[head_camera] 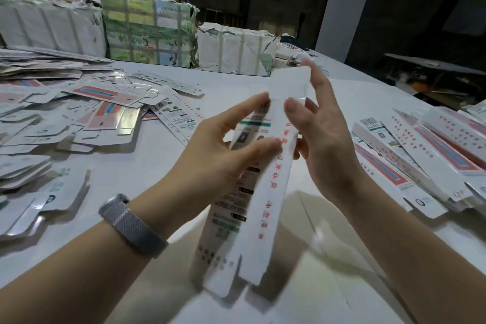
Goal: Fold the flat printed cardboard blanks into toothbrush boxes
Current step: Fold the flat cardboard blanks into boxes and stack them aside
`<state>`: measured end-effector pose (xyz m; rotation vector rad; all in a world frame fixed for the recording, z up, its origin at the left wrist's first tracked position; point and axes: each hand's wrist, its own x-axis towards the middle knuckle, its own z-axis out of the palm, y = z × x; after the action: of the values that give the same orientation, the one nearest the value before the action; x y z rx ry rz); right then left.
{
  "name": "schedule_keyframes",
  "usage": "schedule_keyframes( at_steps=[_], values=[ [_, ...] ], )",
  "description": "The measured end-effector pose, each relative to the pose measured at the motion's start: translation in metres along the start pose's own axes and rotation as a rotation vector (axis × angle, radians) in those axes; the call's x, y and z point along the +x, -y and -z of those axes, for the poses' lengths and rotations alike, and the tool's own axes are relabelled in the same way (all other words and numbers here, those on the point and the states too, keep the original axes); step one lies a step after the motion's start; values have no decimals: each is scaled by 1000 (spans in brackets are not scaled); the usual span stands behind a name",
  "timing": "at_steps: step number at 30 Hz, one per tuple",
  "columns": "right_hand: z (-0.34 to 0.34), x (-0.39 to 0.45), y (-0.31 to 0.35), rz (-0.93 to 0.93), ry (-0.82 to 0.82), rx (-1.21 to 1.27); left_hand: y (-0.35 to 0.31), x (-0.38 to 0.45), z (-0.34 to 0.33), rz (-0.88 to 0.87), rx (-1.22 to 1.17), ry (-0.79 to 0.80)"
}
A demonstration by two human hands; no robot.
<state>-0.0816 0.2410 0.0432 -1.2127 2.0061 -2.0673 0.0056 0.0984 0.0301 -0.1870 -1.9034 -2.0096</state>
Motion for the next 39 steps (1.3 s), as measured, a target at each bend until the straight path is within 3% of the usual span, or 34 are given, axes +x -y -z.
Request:
schedule_keyframes(
  at_steps=[4,7,9,13,21,31,36,39],
  values=[
    [3,0,-3,-21,-42,29,2,-2,0,57,32,3],
    [4,1,-8,26,-36,-214,-1,-2,3,125,-56,34],
    [3,2,-11,41,-18,-390,0,-4,3,207,-162,69],
    [2,2,-15,-8,-41,-439,-3,-8,-5,403,-454,91],
    [0,5,-16,-47,-38,-408,-1,-8,-5,410,-325,64],
    [17,12,-2,-30,42,-414,1,-7,-18,406,-281,160],
    [26,14,-2,-41,112,-405,9,-8,-21,354,-158,102],
    [25,14,-2,9,75,-344,8,-6,-25,315,-184,48]
  ],
)
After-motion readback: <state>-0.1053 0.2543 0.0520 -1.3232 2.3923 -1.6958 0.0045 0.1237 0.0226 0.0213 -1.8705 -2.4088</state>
